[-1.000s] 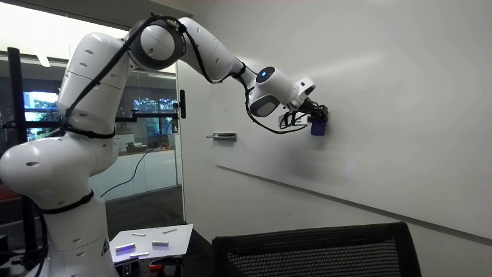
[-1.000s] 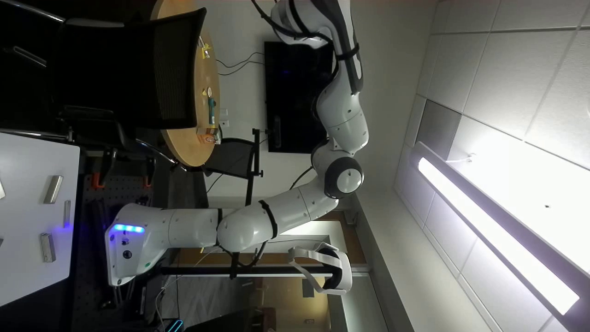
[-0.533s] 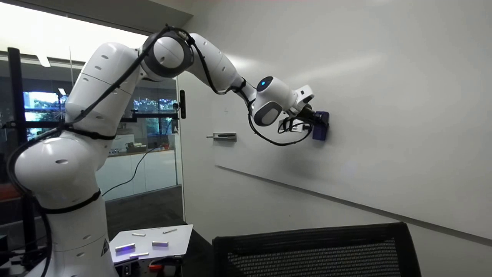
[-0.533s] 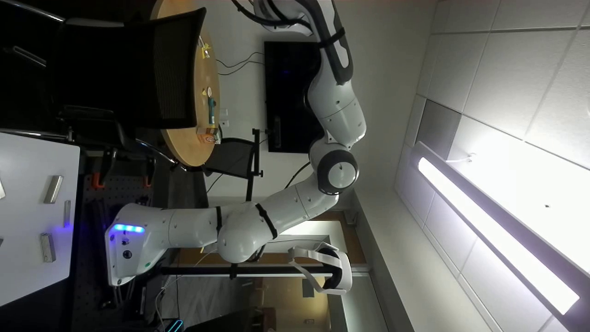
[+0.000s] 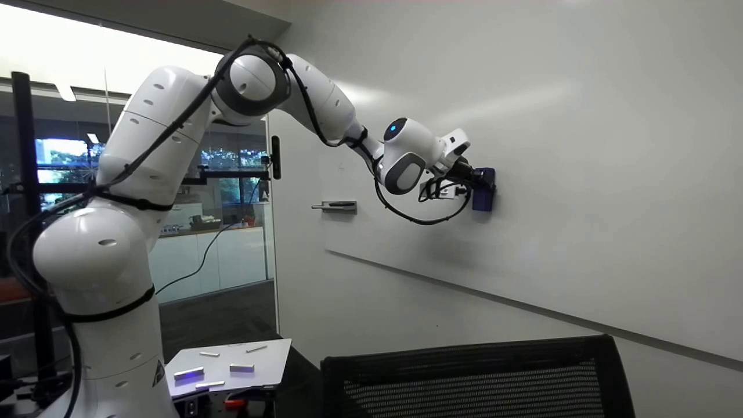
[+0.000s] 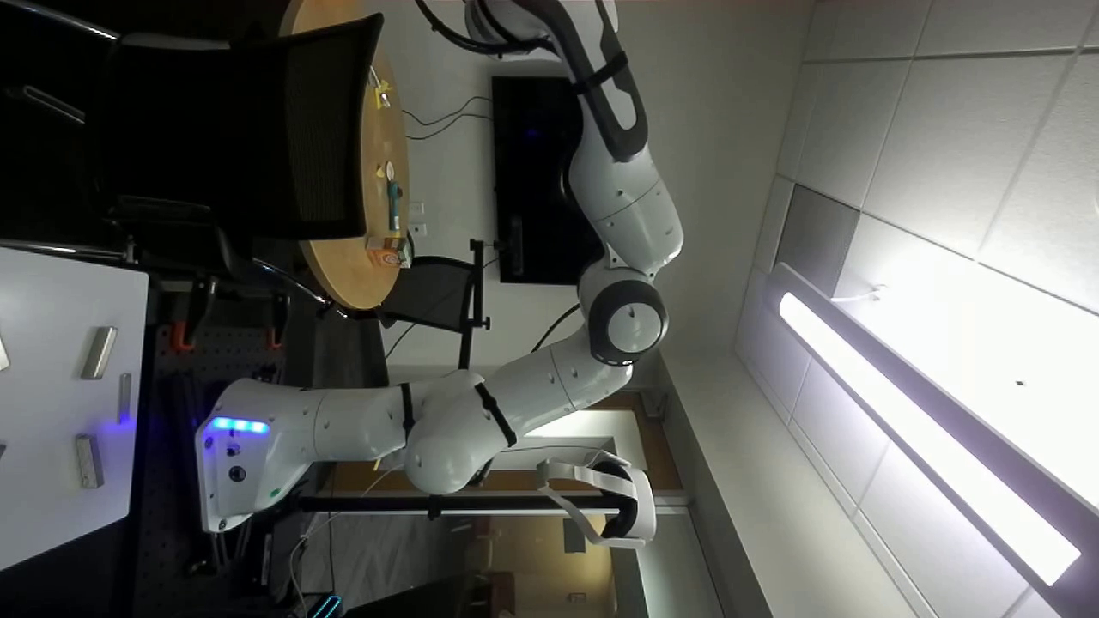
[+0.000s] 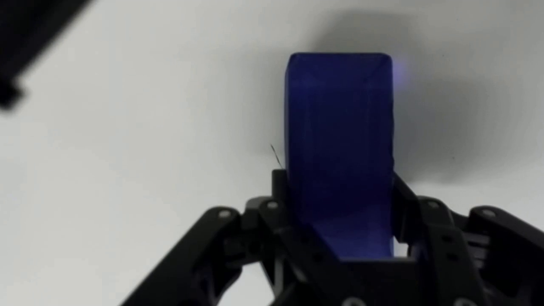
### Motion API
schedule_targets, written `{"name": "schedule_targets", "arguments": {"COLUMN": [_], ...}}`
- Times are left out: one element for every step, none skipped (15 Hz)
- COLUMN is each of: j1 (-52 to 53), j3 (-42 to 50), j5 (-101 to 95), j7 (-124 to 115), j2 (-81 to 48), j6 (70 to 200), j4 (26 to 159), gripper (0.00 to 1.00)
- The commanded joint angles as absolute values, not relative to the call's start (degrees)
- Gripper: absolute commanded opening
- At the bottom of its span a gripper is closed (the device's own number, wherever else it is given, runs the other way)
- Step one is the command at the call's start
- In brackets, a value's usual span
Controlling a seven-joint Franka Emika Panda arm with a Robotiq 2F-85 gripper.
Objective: Pick up the purple duster on the table and use it to wipe the whiteboard
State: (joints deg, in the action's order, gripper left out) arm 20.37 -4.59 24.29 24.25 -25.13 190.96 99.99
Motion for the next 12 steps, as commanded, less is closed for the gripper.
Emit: {"name": "schedule_targets", "arguments": {"j1": [20.3,18.7,17.1,15.9,13.8,12.0,10.1,8.2,6.6,5.5,4.7,4.7], "j3": [-7.1,-10.1,-12.6,-15.1,-18.9,-22.5,-26.6,-30.4,-33.9,-36.7,-38.5,-38.9], "j5": [11.6,14.2,11.9,11.0,9.0,6.9,4.6,2.3,0.3,-1.5,-2.9,-3.8], "j7": [14.1,18.5,17.9,18.5,18.7,18.7,18.6,18.4,18.3,18.4,18.6,18.8], "j2": [-25.6,-25.1,-24.0,-23.4,-22.7,-22.2,-22.0,-22.2,-22.6,-22.9,-23.3,-23.8], "j6": [192.3,192.5,193.2,193.7,194.3,195.0,195.4,195.8,196.0,196.3,197.1,197.8], "j4": [98.6,99.3,101.4,102.5,104.4,105.9,107.4,108.4,109.3,110.2,110.8,111.0], "gripper": [0.3,0.3,0.3,0.3,0.3,0.3,0.3,0.3,0.3,0.3,0.3,0.3]}}
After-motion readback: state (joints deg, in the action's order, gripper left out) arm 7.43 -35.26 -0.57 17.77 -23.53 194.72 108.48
